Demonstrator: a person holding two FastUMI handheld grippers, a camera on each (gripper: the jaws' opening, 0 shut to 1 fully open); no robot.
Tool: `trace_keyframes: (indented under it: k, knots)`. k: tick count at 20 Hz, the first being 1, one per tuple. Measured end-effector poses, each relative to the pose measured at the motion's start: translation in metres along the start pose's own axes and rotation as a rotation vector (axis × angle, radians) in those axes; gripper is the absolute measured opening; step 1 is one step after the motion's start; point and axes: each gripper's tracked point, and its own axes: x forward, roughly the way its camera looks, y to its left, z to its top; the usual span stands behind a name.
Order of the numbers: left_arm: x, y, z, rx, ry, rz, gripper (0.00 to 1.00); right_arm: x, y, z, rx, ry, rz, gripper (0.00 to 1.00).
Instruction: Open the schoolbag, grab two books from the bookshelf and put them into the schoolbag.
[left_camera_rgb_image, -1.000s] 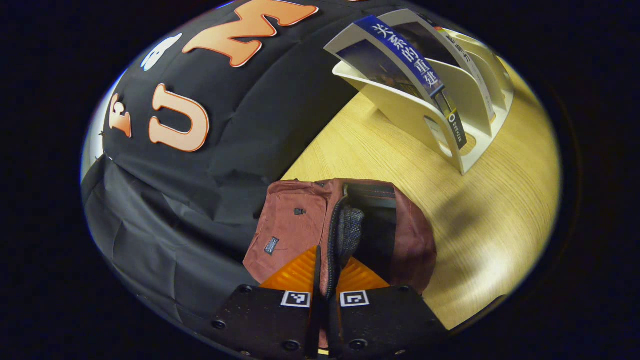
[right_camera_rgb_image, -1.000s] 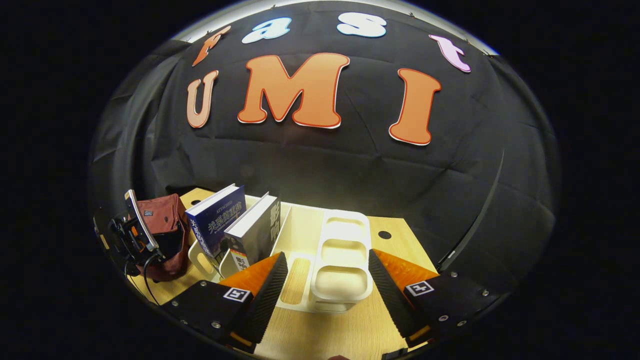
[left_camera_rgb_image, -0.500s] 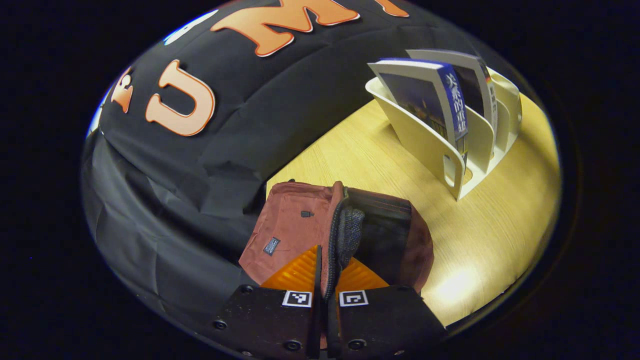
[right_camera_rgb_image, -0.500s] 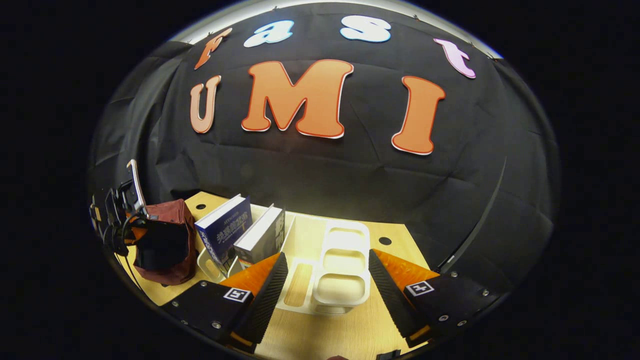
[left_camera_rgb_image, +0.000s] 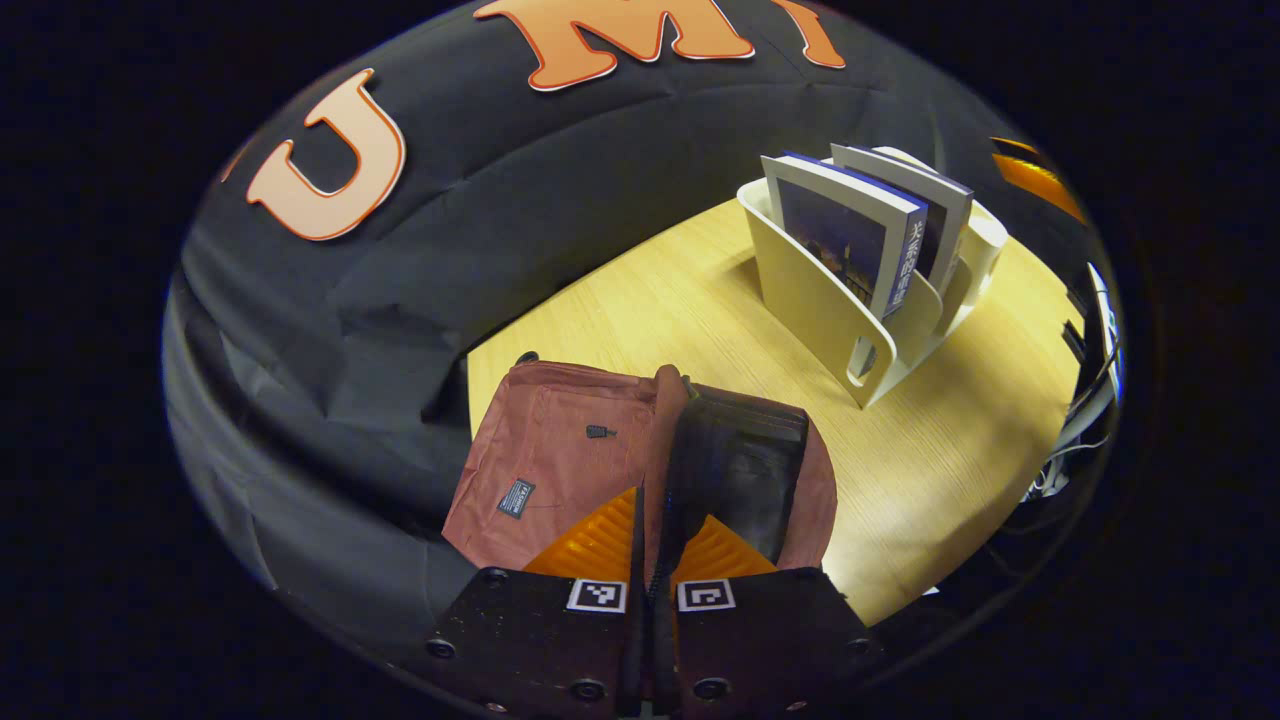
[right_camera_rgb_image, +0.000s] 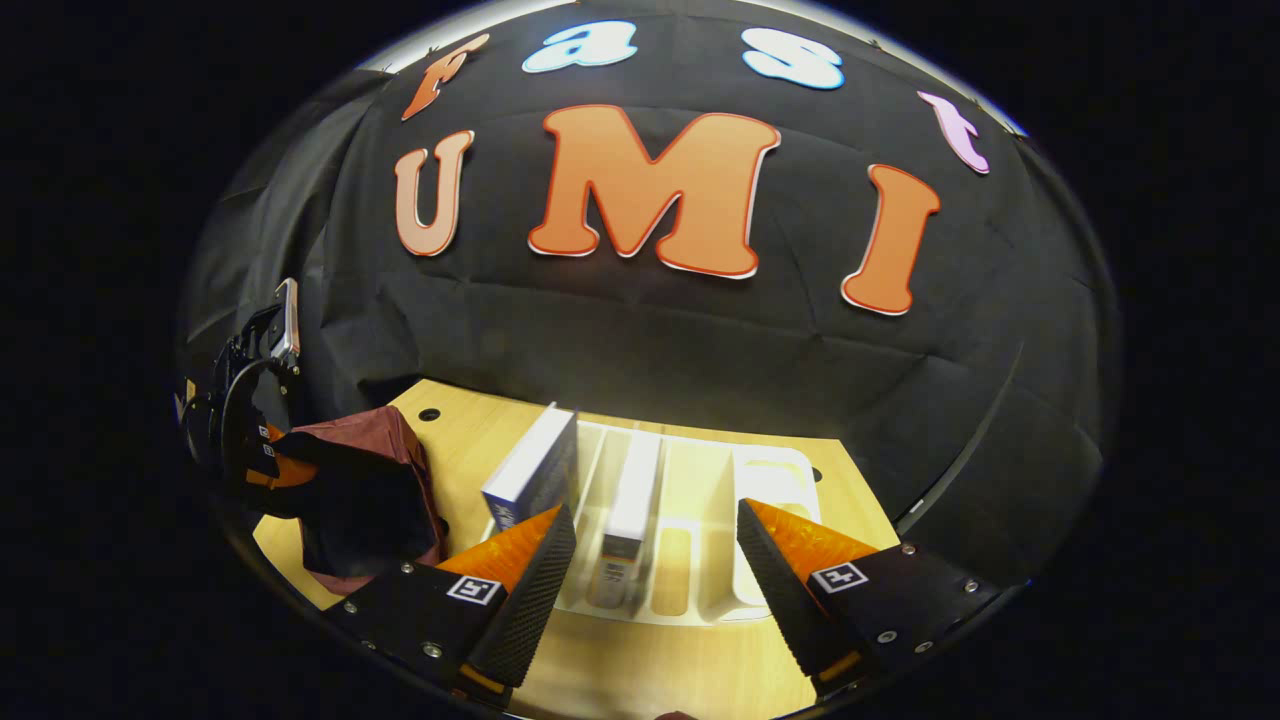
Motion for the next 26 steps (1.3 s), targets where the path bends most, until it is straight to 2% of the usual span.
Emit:
trace_keyframes:
  k: [5, 8, 11, 16, 20, 22, 26]
  knots:
    - [-0.005, 0.021, 0.009, 0.051, 0.004, -0.173, 0.05, 0.017, 0.055, 0.011, 0.0, 0.099, -0.008, 0.97]
    - [-0.008, 0.031, 0.017, 0.067, -0.013, -0.244, 0.05, 0.027, 0.081, 0.015, 0.019, 0.178, 0.021, 0.97]
    - [-0.009, 0.045, 0.025, 0.11, -0.016, -0.29, 0.05, 0.036, 0.088, 0.012, 0.058, 0.299, 0.008, 0.97]
    - [-0.008, 0.056, 0.038, 0.121, -0.013, -0.308, 0.04, 0.05, 0.098, 0.012, 0.085, 0.451, 0.066, 0.97]
    - [-0.004, 0.058, 0.041, 0.118, -0.001, -0.311, 0.05, 0.069, 0.102, 0.001, 0.0, 0.583, 0.118, 0.97]
    - [-0.003, 0.059, 0.042, 0.104, 0.001, -0.308, 0.05, 0.081, 0.105, -0.008, -0.039, 0.634, 0.127, 0.91]
    - [0.002, 0.061, 0.04, 0.093, 0.009, -0.302, 0.05, 0.111, 0.112, -0.027, 0.037, 0.759, 0.145, 0.79]
